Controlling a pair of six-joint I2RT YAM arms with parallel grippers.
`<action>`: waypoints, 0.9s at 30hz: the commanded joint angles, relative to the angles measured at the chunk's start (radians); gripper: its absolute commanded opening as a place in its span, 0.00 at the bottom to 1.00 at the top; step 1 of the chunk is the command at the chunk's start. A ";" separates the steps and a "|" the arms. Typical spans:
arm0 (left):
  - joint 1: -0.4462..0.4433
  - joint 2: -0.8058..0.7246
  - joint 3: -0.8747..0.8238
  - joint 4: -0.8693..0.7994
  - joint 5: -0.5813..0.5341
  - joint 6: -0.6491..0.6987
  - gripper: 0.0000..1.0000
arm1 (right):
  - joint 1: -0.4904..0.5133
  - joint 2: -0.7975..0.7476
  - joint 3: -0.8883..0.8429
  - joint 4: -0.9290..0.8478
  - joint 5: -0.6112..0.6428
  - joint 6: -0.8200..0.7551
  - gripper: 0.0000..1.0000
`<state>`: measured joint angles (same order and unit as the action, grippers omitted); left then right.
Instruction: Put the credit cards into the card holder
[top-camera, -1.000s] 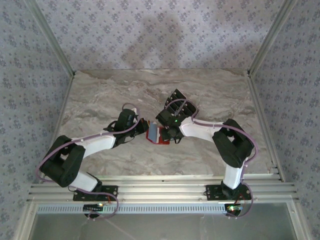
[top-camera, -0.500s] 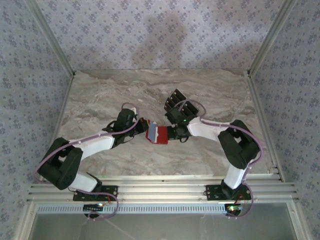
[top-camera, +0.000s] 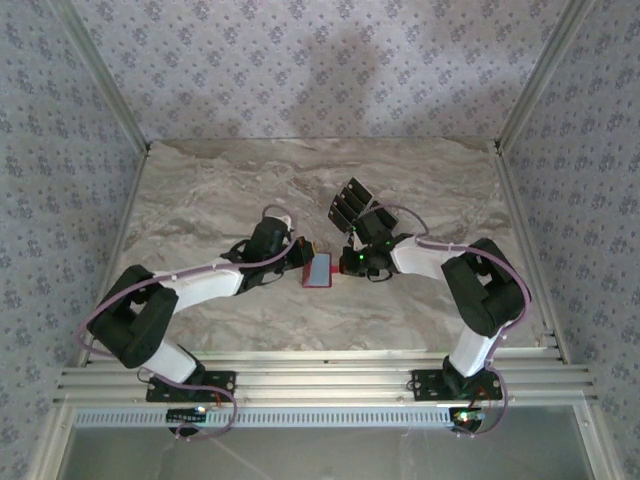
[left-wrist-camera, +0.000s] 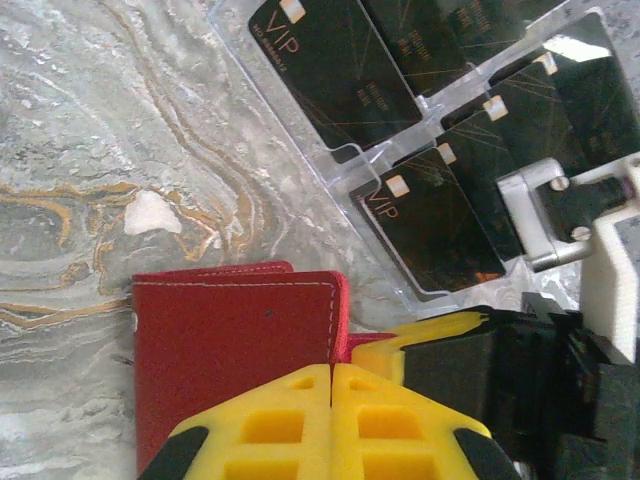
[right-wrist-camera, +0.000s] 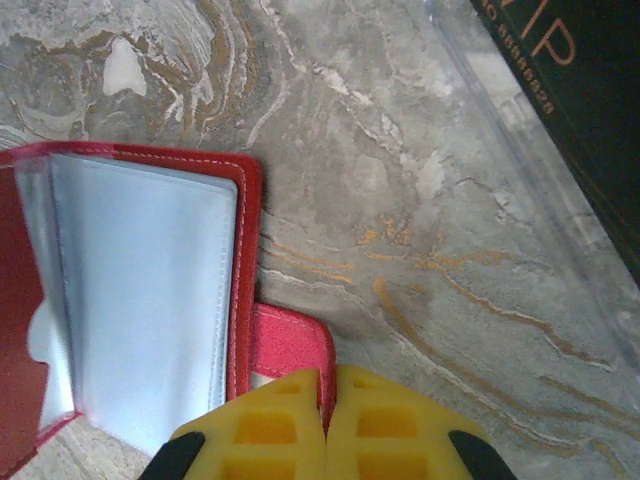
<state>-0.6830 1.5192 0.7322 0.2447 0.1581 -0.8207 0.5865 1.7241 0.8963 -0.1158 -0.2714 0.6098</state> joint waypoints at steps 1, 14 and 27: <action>-0.005 -0.002 0.015 0.004 -0.028 0.008 0.00 | -0.004 -0.002 -0.013 0.003 -0.020 0.013 0.00; 0.040 -0.095 -0.078 -0.026 -0.061 0.020 0.00 | 0.021 -0.112 0.027 -0.095 0.050 -0.001 0.32; 0.043 -0.096 -0.086 -0.016 -0.061 0.016 0.00 | 0.135 -0.018 0.216 -0.167 0.065 -0.018 0.28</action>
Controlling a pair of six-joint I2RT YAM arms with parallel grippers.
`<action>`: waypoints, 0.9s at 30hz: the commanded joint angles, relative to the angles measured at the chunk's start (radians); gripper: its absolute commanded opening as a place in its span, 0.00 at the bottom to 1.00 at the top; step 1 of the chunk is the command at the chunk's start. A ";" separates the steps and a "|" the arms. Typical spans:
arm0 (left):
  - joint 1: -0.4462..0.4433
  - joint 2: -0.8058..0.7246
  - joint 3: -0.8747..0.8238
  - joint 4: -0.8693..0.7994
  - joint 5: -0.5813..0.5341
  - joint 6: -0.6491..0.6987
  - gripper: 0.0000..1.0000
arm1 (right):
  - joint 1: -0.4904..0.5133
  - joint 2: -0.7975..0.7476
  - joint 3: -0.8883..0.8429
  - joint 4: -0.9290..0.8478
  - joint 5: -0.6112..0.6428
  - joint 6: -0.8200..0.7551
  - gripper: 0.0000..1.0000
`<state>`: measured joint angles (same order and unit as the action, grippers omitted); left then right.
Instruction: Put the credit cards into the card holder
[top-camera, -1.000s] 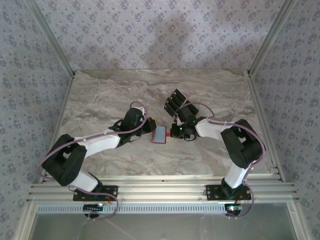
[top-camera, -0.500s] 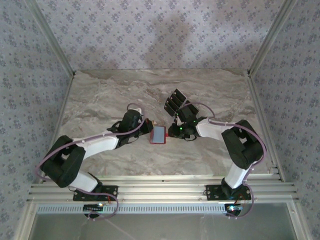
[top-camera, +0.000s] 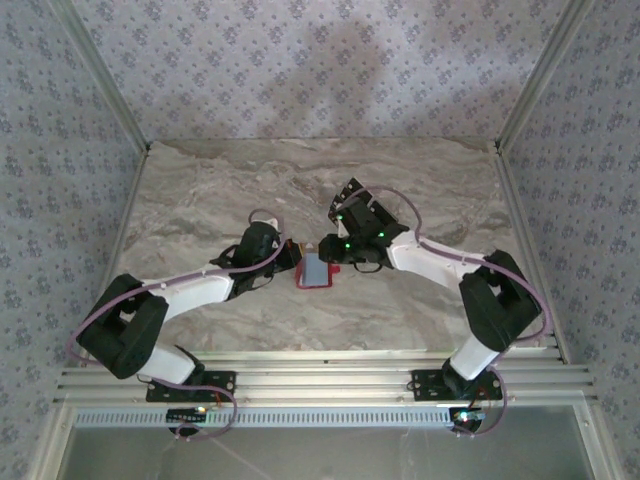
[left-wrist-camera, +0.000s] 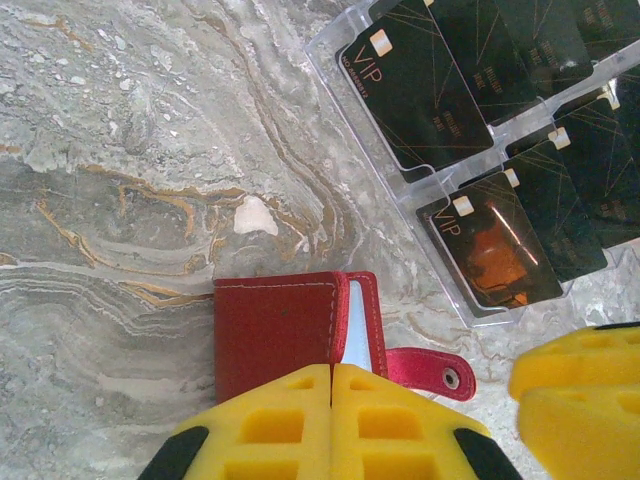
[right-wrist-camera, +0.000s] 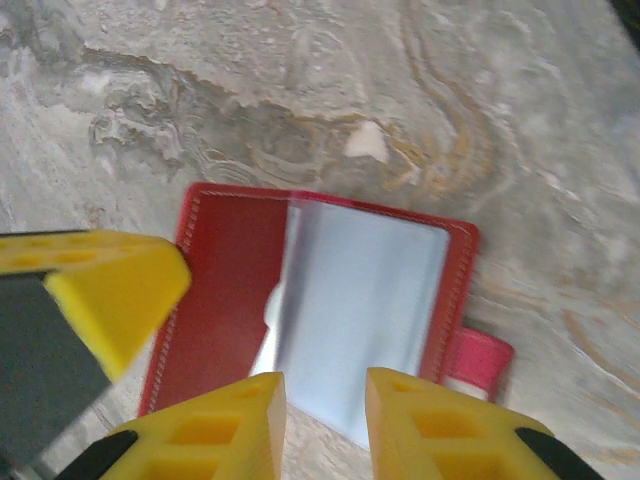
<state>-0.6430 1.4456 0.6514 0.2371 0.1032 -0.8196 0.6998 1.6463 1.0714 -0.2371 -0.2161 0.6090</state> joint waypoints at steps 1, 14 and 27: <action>0.003 -0.022 -0.004 -0.009 -0.006 0.015 0.00 | 0.030 0.087 0.055 -0.045 0.012 -0.018 0.27; 0.037 -0.079 -0.015 -0.196 -0.115 0.109 0.00 | 0.033 0.224 0.030 -0.010 0.032 -0.003 0.24; 0.036 0.090 0.125 -0.476 -0.235 0.232 0.35 | 0.040 0.221 0.034 -0.017 0.032 -0.001 0.25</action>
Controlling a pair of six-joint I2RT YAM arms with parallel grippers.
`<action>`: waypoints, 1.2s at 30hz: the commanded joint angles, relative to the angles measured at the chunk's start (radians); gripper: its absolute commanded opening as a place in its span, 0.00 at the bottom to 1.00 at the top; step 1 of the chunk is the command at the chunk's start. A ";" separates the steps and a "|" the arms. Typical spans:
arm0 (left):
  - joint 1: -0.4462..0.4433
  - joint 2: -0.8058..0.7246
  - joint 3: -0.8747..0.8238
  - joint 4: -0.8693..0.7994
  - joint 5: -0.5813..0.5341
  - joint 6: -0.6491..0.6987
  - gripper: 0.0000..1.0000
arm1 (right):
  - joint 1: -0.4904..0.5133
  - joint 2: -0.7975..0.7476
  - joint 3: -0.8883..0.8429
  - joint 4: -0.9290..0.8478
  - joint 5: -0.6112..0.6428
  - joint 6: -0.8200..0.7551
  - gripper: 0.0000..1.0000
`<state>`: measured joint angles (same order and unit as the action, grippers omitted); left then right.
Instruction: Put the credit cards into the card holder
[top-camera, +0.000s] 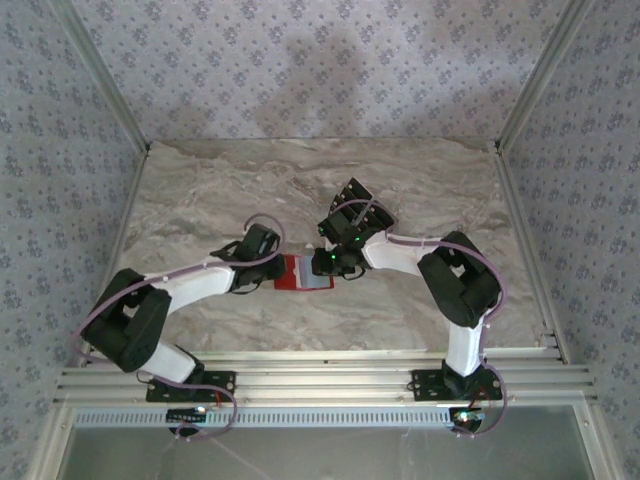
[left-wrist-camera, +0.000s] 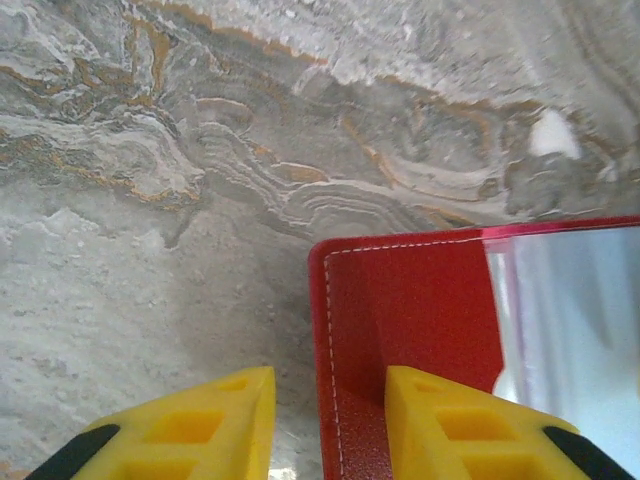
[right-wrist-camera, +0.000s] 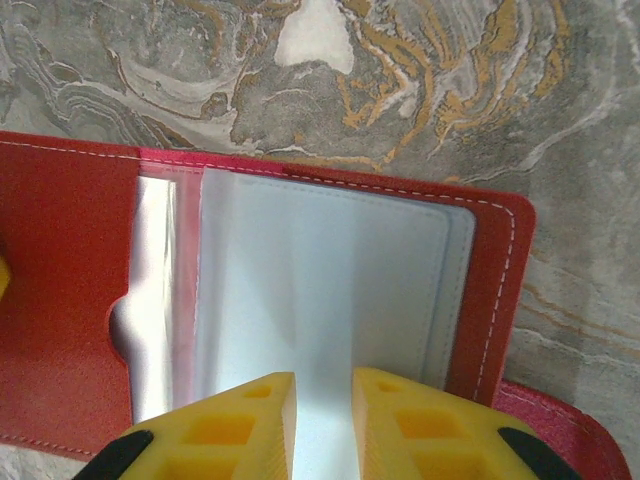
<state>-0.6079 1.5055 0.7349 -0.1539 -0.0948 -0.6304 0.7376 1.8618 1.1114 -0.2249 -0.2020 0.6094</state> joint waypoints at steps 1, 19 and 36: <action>0.001 0.042 0.051 -0.092 -0.040 0.048 0.36 | 0.001 0.001 -0.004 -0.030 0.018 -0.002 0.26; 0.015 0.105 0.203 -0.206 -0.117 0.176 0.53 | -0.012 -0.073 0.009 -0.062 0.009 -0.023 0.46; 0.012 -0.088 0.198 -0.234 -0.057 0.115 0.62 | -0.033 -0.062 0.016 -0.047 -0.030 -0.021 0.49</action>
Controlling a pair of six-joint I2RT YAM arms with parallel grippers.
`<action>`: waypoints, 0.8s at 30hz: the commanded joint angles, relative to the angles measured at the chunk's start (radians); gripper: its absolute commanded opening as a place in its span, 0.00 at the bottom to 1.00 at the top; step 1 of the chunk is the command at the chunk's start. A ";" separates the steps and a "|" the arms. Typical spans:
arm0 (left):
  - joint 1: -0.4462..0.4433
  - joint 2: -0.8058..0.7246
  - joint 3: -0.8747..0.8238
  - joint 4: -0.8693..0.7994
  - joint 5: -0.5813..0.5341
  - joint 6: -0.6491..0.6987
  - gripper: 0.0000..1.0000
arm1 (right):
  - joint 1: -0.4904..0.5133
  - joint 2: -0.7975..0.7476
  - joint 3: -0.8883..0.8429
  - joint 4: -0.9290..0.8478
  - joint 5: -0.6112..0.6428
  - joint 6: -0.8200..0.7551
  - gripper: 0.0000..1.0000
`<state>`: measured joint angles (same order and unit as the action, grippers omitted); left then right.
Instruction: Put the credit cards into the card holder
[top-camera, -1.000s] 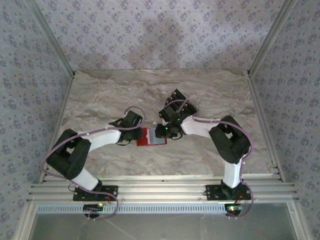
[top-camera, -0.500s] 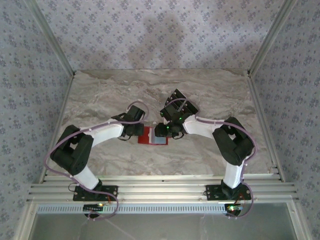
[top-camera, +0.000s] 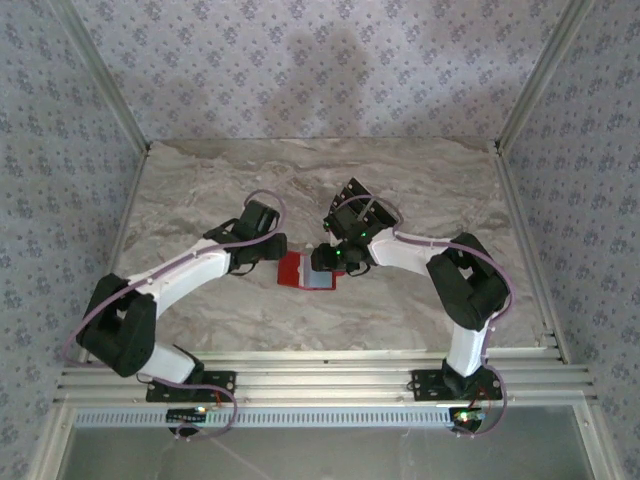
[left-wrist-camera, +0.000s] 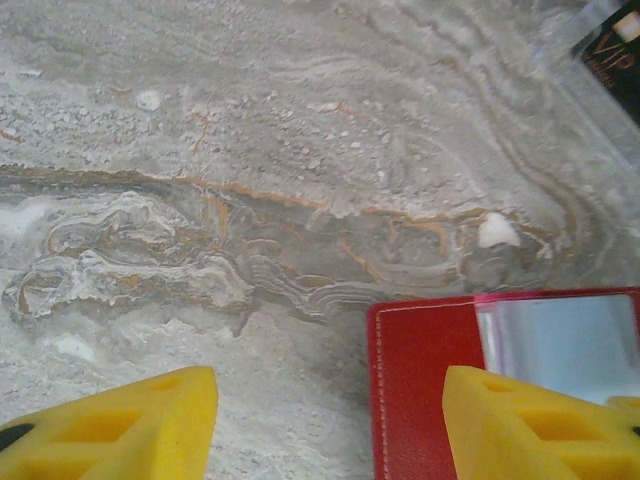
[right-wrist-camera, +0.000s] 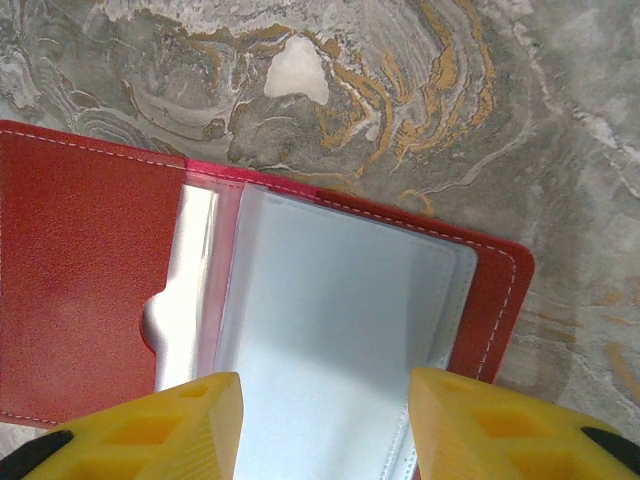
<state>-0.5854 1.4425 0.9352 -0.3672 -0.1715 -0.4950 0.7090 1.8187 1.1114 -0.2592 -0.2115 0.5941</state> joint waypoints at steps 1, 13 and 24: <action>-0.012 -0.025 -0.008 -0.024 0.016 -0.019 0.62 | -0.005 -0.017 0.016 -0.012 -0.022 -0.005 0.49; -0.045 0.056 -0.109 -0.002 -0.044 0.009 0.62 | -0.005 0.030 0.037 -0.025 -0.033 -0.009 0.49; -0.091 0.125 -0.149 0.047 -0.054 -0.019 0.62 | -0.002 0.078 0.068 -0.044 -0.043 -0.010 0.51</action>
<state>-0.6670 1.5589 0.7891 -0.3428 -0.2104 -0.4988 0.7090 1.8709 1.1549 -0.2638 -0.2367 0.5938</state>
